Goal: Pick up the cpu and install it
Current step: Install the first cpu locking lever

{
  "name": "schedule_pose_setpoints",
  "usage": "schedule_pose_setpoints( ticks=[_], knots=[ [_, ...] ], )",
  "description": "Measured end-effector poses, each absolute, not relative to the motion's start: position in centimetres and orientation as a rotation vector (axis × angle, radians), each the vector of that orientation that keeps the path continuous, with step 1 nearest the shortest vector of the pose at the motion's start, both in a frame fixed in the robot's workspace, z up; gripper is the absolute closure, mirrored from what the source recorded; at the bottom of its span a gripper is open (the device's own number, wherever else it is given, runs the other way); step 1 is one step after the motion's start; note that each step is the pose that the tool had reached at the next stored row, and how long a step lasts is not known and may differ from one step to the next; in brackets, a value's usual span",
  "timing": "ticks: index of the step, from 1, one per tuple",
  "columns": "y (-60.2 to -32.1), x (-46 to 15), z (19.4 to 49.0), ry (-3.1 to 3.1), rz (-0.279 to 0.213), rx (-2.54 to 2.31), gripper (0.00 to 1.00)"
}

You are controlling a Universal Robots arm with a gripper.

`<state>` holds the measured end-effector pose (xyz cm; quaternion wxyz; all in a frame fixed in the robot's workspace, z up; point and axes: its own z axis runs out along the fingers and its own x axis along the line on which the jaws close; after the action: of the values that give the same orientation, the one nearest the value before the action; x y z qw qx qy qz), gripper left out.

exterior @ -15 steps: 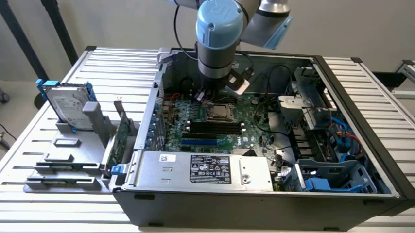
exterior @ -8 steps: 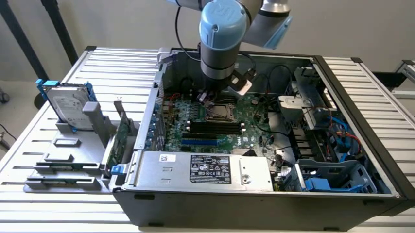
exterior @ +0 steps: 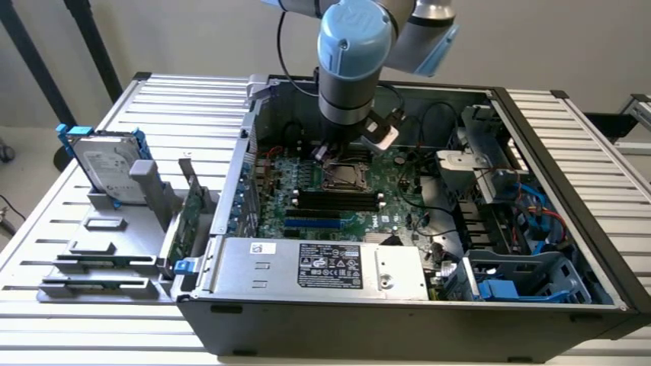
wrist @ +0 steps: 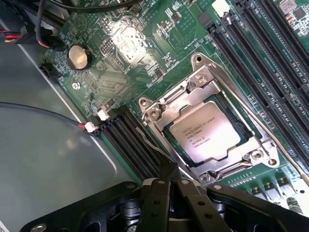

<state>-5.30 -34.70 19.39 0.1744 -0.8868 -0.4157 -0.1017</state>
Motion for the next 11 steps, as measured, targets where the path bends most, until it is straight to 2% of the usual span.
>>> schedule_pose_setpoints(
  ticks=[11],
  knots=[
    [-34.42,-5.2,19.27,-1.18,-0.28,-2.518,0.89]
  ],
)
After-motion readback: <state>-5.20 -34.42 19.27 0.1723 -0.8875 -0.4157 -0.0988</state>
